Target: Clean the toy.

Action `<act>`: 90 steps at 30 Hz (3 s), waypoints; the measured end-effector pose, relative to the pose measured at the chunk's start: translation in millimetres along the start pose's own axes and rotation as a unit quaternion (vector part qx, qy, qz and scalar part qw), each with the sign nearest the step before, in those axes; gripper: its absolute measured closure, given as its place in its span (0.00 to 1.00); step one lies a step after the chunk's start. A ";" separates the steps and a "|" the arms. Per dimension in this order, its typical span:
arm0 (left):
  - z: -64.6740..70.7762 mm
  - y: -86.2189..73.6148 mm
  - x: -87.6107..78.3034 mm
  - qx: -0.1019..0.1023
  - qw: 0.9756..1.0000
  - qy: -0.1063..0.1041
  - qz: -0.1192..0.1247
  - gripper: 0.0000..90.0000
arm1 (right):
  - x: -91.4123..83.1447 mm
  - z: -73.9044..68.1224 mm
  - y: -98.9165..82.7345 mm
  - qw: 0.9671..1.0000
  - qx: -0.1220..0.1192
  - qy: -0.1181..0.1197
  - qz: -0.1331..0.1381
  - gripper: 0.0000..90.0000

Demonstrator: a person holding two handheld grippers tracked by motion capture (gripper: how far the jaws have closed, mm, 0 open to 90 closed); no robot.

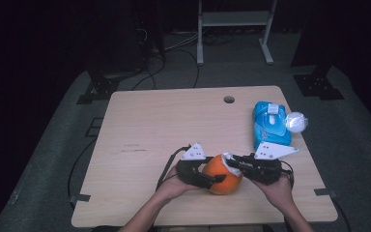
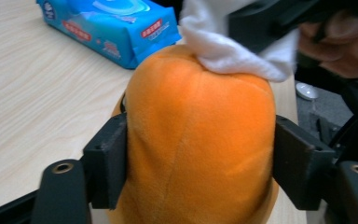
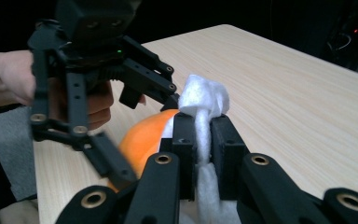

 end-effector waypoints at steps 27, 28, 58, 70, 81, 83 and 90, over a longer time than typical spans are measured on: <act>7.2 -2.7 5.2 0.025 0.998 -0.035 0.034 0.26 | -3.5 7.8 -6.0 1.000 0.000 -0.002 -0.006 0.90; 6.4 -3.2 4.7 0.024 0.998 -0.036 0.038 0.31 | -4.4 7.6 -6.3 1.000 0.000 -0.001 -0.007 0.90; 25.1 -2.1 16.1 0.064 0.997 -0.013 0.028 0.40 | 8.8 -13.3 0.5 0.998 -0.044 0.011 -0.032 0.91; 2.8 -3.2 7.5 0.009 0.999 -0.012 0.046 0.39 | -11.2 21.4 -11.6 1.000 0.018 -0.012 -0.019 0.91; -10.9 -3.6 0.9 -0.041 0.998 0.002 0.056 0.37 | -12.4 19.1 -10.9 0.999 -0.002 -0.024 -0.023 0.91; -13.1 -3.8 0.1 -0.050 0.997 0.005 0.058 0.36 | -11.8 17.5 -10.6 0.999 -0.003 -0.024 -0.022 0.91; -19.5 -4.5 -0.7 -0.080 0.995 0.013 0.065 0.36 | -8.8 6.6 -5.7 1.000 -0.011 -0.007 -0.017 0.90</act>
Point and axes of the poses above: each handheld gripper's, and its own axes: x roughly forward along the jaws, y roughly out of its top, z roughly to its right, the point moved 6 cm from there along x, roughly forward along the jaws, and after that the axes turned 3 degrees about -x, right-handed, at the moved point
